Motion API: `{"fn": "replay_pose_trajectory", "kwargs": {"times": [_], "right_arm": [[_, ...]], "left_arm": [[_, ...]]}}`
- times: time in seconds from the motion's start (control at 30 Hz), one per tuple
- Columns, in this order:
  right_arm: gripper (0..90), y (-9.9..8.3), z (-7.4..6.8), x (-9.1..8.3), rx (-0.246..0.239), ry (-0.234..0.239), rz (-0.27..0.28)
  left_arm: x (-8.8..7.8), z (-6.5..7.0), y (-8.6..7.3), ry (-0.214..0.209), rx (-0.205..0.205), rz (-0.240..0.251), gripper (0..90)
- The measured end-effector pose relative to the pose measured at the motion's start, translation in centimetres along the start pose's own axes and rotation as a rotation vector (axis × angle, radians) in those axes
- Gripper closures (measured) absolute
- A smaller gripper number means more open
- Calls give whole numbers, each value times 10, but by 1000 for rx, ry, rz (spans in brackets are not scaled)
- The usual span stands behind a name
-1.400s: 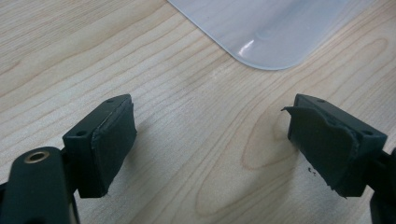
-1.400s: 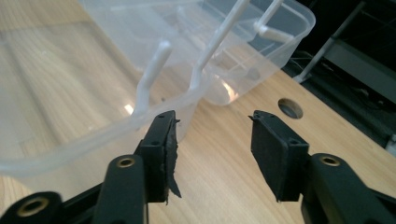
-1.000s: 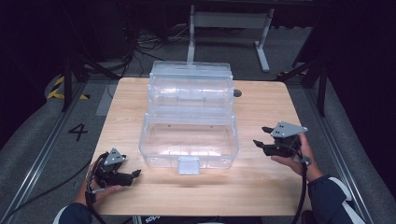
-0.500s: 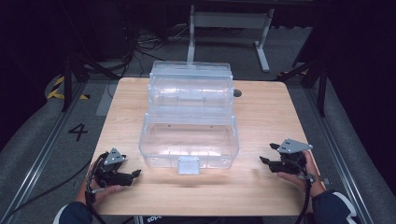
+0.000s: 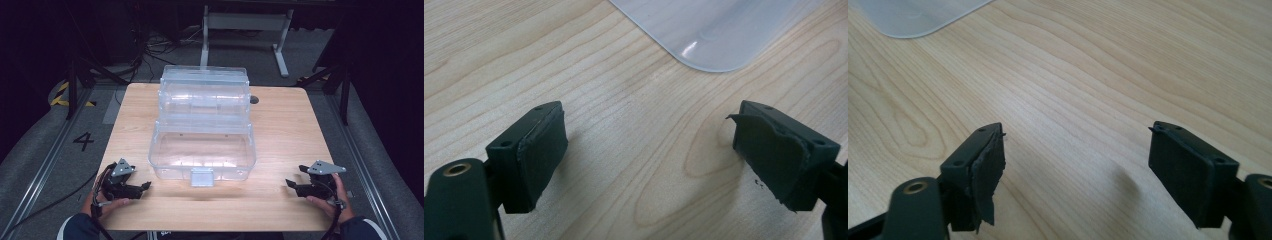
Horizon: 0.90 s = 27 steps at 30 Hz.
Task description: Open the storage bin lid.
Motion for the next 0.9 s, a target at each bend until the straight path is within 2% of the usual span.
{"fn": "replay_pose_trajectory", "kwargs": {"times": [0.13, 0.17, 0.3, 0.47, 0.53, 0.9], "right_arm": [[205, -8, 3, 2, 11, -8, -26], [201, -10, 3, 2, 26, -2, -22], [168, -10, 6, 4, 53, 9, -31], [165, -10, 7, 4, 53, 10, -31], [165, -10, 7, 5, 54, 10, -31], [147, -9, 8, 6, 40, 18, -36]], "left_arm": [[1, -2, 1, 0, 19, -2, 126], [1, -2, 2, 2, 24, -4, 123], [1, -1, 2, -4, 17, -11, 118], [1, -2, 2, 8, 22, -11, 117], [1, -1, 1, 3, 12, -12, 117], [1, -1, 1, 3, 13, -13, 117]]}}
Point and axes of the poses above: each handheld gripper's, and its own axes: x roughly forward along the jaws, y roughly out of its top, z roughly to its right, the point moved 3 cm from there along x, roughly forward along the jaws, and after that the axes turned 8 degrees about x, right-handed, at the moved point
